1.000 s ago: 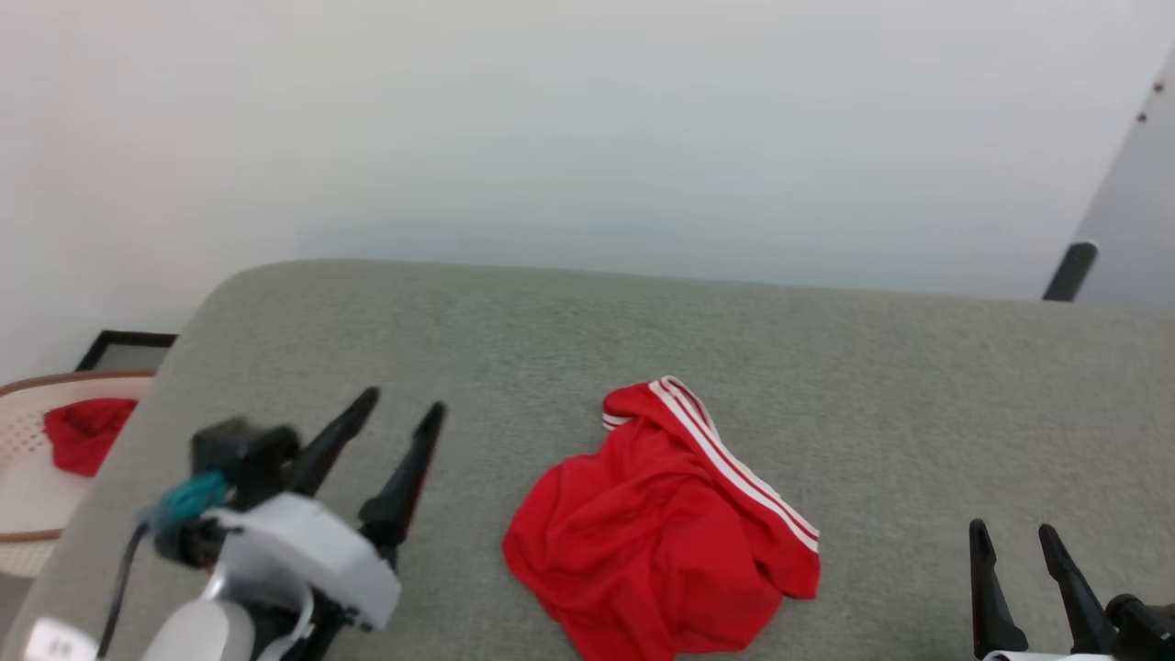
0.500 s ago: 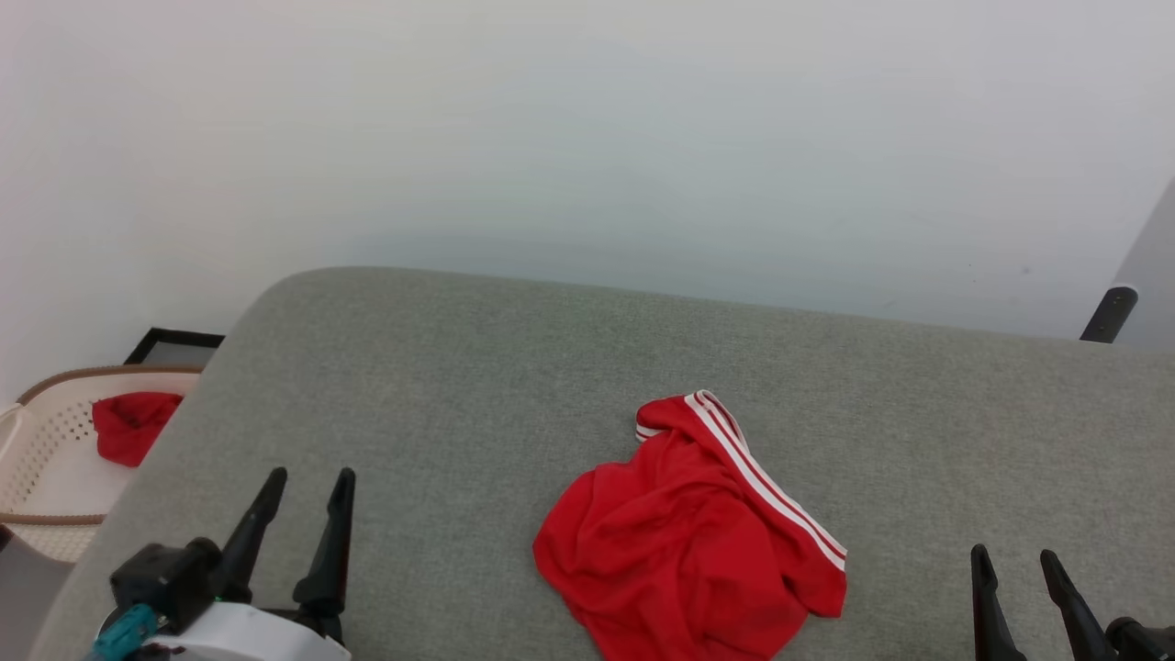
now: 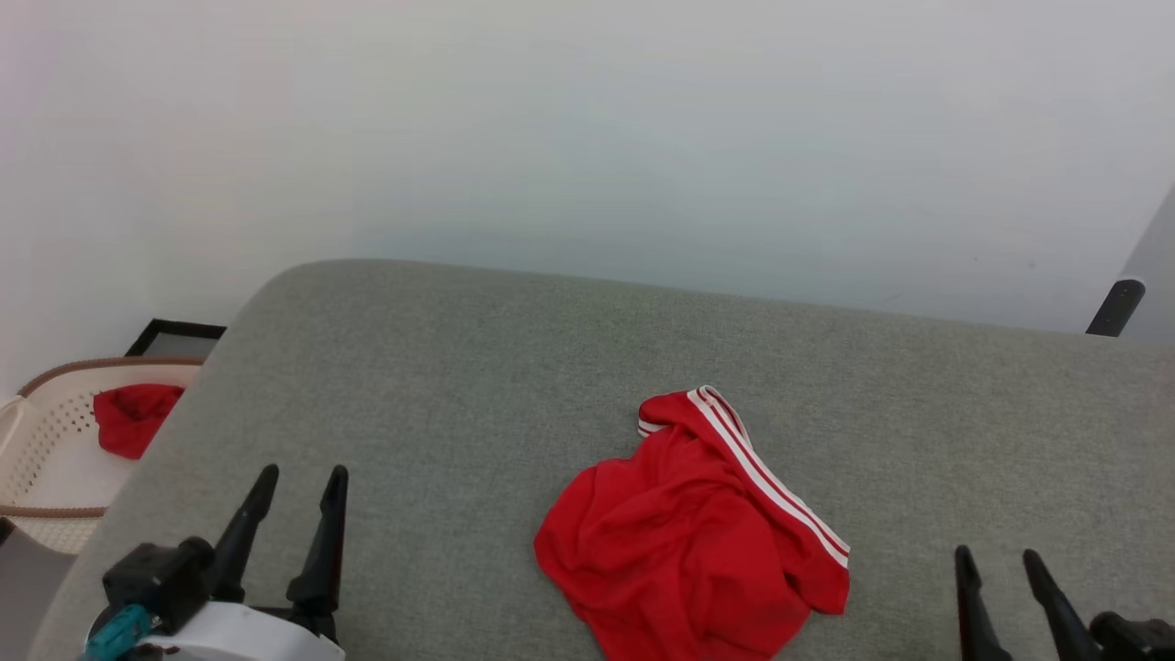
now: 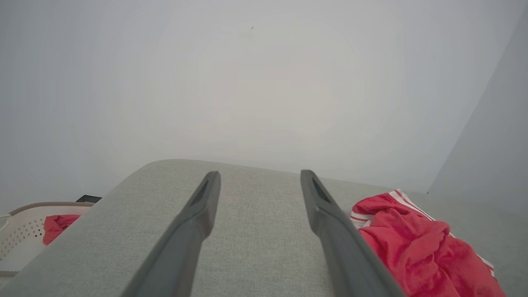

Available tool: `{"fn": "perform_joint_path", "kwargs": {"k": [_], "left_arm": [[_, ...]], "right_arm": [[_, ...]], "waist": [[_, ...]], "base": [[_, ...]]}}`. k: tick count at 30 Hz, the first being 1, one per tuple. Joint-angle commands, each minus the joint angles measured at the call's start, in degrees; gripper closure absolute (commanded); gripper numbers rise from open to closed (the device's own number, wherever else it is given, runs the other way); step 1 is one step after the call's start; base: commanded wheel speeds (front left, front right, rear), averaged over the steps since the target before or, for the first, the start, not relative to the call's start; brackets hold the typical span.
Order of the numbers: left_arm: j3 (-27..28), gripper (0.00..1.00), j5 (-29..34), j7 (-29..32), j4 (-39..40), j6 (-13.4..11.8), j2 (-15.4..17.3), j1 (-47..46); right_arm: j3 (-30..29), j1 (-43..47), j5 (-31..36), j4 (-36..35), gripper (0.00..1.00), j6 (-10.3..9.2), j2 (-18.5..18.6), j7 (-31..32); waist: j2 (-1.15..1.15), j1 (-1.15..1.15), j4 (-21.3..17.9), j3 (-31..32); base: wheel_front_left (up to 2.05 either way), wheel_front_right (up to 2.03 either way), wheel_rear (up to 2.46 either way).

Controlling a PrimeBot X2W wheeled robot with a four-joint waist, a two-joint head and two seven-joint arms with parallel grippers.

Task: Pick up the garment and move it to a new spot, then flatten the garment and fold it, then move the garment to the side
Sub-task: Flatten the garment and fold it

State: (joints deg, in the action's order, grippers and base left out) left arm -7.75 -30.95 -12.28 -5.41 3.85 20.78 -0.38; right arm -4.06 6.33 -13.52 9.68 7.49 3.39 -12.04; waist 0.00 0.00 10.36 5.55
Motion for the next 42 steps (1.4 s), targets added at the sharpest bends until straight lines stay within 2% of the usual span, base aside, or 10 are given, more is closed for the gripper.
{"fn": "perform_joint_path", "kwargs": {"k": [1,8,16,23,34,42], "left_arm": [[0.0,0.0,0.3,0.2,0.2,-0.3,0.4,-0.3],[-0.8,0.0,0.8,1.3,0.8,-0.6,0.9,-1.4],[-2.8,0.0,1.5,1.9,1.4,-0.3,0.2,-2.6],[-4.6,0.0,1.7,1.1,1.6,0.1,-1.1,-4.7],[-7.0,0.0,1.5,-1.2,-2.3,1.5,-3.8,-8.7],[-7.8,0.0,1.2,-2.2,-4.8,2.3,-5.3,-11.2]], "right_arm": [[0.5,-0.5,-0.2,-0.1,0.0,0.0,0.2,0.4],[1.8,-3.1,-1.8,-0.1,0.0,0.0,1.6,5.7],[3.3,-7.0,-2.6,0.3,0.0,0.0,3.9,15.7],[3.7,-10.4,-1.7,0.2,0.0,-0.01,5.7,24.8],[2.1,-13.0,0.1,0.1,0.0,-0.01,6.1,37.1],[0.9,-13.7,1.5,1.8,0.0,0.0,5.4,43.6]], "waist": [[0.0,0.0,0.0,-0.2],[0.0,0.0,1.8,-1.4],[0.0,0.0,5.4,-3.6],[0.0,0.0,9.2,-8.1],[0.0,0.0,13.6,-13.2],[0.0,0.0,15.6,-15.3]], "base": [[0.0,0.0,0.0],[0.0,0.0,0.0],[0.0,0.0,0.0],[0.0,0.0,0.0],[0.0,0.0,0.0],[0.0,0.0,0.0]]}}
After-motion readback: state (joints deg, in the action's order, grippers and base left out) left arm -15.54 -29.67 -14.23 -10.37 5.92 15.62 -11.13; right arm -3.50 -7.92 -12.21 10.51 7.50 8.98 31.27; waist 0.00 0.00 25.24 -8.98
